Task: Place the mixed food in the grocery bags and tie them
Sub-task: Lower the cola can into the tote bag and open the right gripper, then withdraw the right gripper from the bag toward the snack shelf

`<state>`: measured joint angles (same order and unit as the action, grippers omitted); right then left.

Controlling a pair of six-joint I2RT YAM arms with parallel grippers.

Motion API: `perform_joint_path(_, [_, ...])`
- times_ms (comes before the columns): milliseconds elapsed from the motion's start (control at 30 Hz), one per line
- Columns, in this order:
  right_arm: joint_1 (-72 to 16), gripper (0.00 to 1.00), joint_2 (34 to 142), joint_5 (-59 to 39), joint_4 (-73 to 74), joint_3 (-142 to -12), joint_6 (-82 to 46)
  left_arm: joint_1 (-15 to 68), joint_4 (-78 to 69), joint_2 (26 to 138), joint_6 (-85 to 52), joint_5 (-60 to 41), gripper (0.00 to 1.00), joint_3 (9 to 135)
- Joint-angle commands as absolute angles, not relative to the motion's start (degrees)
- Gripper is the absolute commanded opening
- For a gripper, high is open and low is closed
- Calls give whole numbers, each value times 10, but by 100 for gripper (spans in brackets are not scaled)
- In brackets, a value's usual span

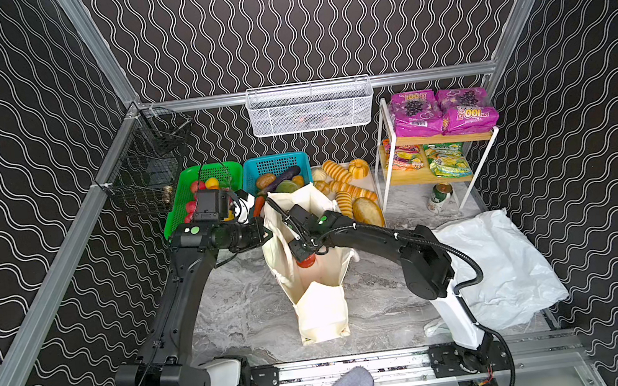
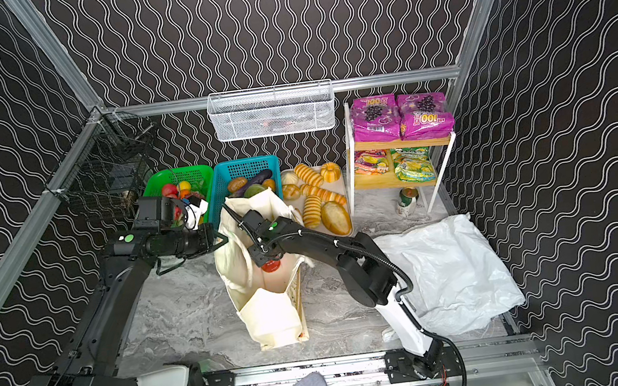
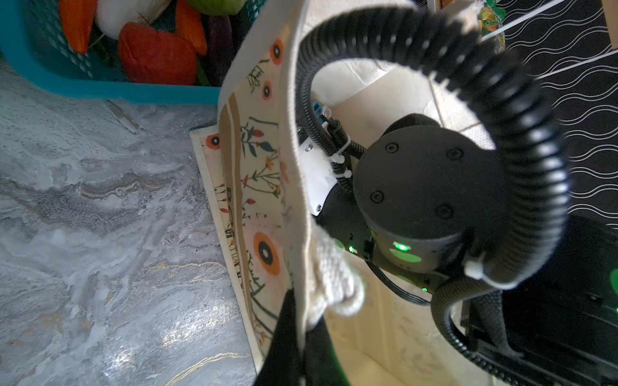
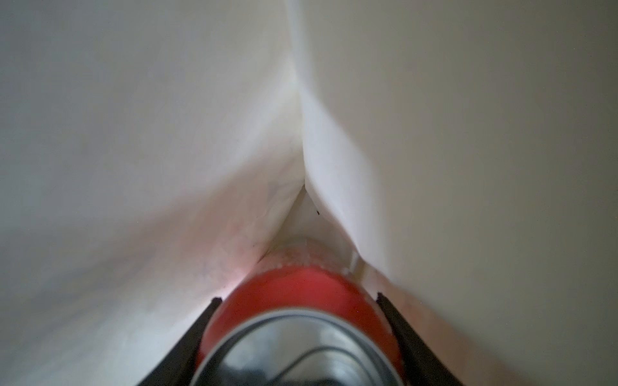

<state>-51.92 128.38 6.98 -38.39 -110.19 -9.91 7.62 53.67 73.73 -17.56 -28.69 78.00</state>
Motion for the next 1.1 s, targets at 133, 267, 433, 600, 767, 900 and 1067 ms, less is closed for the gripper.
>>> perform_joint_path(133, [-515, 72, 1263, 35, -395, -1096, -94, 77, 551, 739, -166, -288, 0, 787])
perform_joint_path(267, [-514, 80, 1240, 18, -400, -1102, -92, 77, 551, 745, -166, -295, 0, 789])
perform_joint_path(433, [-514, 88, 1207, 6, -416, -1112, -89, 77, 554, 745, -164, -296, 0, 795])
perform_joint_path(600, [-514, 93, 1152, 8, -420, -1108, -79, 77, 551, 745, -165, -301, 0, 796])
perform_joint_path(767, [-513, 97, 1053, 24, -373, -1072, -77, 77, 551, 749, -165, -296, 0, 802])
perform_joint_path(900, [-508, 98, 1002, 26, -332, -1047, -82, 77, 549, 751, -166, -296, 0, 802])
perform_joint_path(1067, [-476, 97, 875, 126, -241, -948, -110, 77, 548, 751, -164, -296, 0, 804])
